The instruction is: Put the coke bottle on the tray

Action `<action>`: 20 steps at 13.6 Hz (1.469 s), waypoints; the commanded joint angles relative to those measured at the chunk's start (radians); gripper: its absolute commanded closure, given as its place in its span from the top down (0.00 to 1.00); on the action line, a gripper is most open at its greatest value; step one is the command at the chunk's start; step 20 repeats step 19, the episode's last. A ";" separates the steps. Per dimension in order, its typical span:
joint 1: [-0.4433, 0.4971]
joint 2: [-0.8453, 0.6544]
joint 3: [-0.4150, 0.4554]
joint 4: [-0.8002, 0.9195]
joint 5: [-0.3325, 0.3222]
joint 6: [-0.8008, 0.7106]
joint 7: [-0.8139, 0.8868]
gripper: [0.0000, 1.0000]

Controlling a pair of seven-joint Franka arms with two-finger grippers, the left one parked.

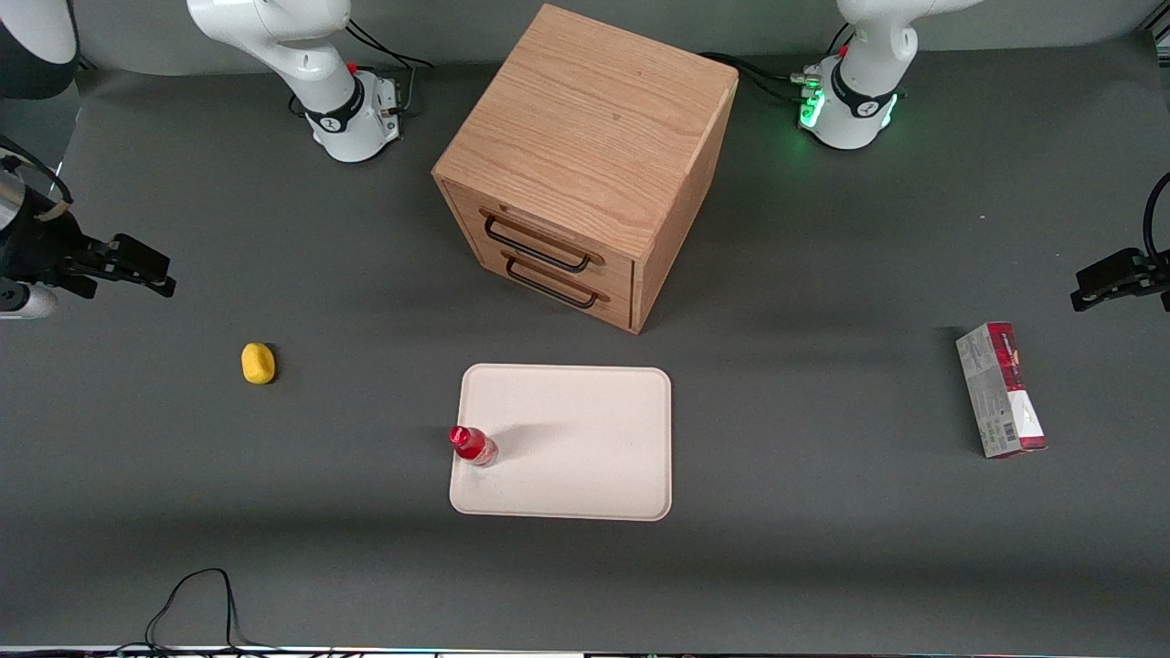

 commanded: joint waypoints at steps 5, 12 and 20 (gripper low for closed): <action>0.030 -0.056 -0.015 -0.030 0.014 -0.035 -0.009 1.00; 0.062 -0.058 -0.069 -0.030 0.017 -0.058 0.011 1.00; 0.055 -0.056 -0.063 -0.028 0.017 -0.068 0.011 1.00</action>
